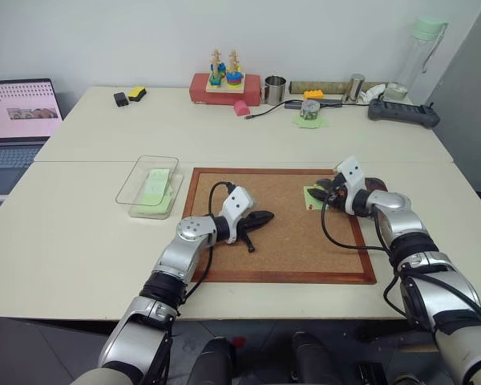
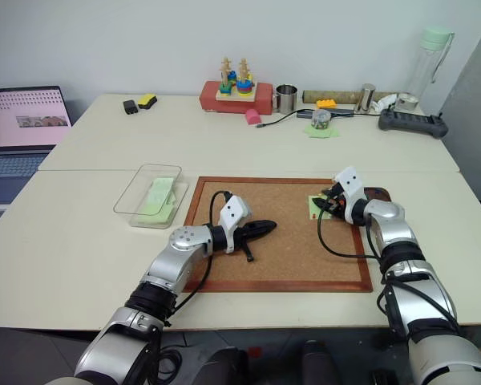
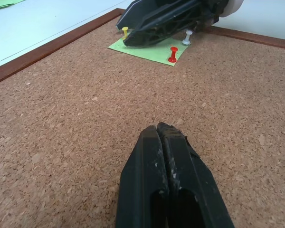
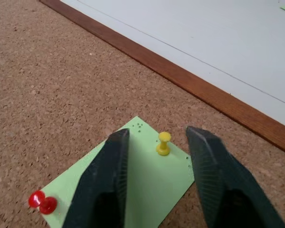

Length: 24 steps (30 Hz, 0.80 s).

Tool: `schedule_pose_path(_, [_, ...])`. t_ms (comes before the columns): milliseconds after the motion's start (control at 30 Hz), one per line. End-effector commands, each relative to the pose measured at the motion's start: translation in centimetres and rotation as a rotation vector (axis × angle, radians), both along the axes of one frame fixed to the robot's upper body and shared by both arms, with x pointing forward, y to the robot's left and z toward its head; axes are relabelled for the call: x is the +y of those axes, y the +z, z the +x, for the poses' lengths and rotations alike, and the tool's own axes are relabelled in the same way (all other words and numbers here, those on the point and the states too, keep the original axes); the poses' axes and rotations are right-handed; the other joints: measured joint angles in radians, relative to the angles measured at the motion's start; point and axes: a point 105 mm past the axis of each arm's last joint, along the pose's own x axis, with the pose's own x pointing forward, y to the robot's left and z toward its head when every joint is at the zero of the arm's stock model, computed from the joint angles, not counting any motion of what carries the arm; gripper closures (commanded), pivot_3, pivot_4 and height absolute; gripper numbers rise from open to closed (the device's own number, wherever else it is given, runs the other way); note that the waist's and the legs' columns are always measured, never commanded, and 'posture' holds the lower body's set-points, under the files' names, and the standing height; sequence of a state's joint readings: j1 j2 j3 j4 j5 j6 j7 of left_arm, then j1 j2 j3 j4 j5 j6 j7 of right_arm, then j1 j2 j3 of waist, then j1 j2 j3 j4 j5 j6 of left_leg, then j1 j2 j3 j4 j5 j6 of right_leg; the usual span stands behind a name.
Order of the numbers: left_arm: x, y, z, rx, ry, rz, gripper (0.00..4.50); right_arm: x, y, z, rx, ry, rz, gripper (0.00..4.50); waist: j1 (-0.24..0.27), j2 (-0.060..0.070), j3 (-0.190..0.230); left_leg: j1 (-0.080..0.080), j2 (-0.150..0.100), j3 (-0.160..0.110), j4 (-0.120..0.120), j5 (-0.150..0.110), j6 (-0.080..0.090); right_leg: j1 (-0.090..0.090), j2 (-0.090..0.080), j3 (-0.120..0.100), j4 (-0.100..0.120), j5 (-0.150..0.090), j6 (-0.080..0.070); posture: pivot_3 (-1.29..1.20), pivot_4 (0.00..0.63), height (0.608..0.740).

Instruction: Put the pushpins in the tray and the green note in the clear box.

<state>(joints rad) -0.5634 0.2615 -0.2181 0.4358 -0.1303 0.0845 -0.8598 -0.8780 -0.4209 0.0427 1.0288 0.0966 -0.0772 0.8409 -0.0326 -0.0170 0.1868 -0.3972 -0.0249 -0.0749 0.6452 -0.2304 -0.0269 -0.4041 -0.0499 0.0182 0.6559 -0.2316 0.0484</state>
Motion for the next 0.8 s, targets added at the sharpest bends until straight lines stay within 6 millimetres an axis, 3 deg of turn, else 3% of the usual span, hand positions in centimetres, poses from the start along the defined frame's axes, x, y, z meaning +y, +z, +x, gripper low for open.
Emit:
schedule_pose_path(33, [0.6,-0.9,-0.3,0.024,0.018,0.026,4.5,0.2,1.4,0.4,-0.052,0.005,0.014,3.45,0.0,0.0,0.0,0.0,0.0,0.0,0.0,0.0,0.0,0.0,0.0,0.0,0.0,0.0,0.0,0.0,0.15,0.74])
schedule_pose_path(200, [0.8,-1.1,-0.4,0.029,0.025,0.031,4.5,0.2,1.5,0.5,-0.057,0.007,0.014,4.44,-0.002,0.0,0.0,0.001,0.0,0.0,0.0,0.0,0.0,0.0,0.0,0.0,0.002,0.0,0.0,0.0,0.15,0.74])
schedule_pose_path(467, [0.9,-1.6,-0.4,0.042,0.037,0.039,4.5,0.1,2.5,0.6,-0.076,0.005,0.055,4.44,-0.003,0.0,0.0,0.001,0.0,0.0,0.0,0.0,0.0,0.0,0.0,0.0,0.002,0.0,0.0,0.0,0.15,0.74])
schedule_pose_path(800, [1.0,-2.1,-0.4,0.064,0.046,0.044,4.5,0.1,4.5,0.6,-0.043,0.017,0.236,4.44,-0.003,0.0,0.0,0.001,0.0,0.0,0.0,0.0,0.0,-0.001,0.0,0.0,0.002,0.0,0.0,0.0,0.15,0.74])
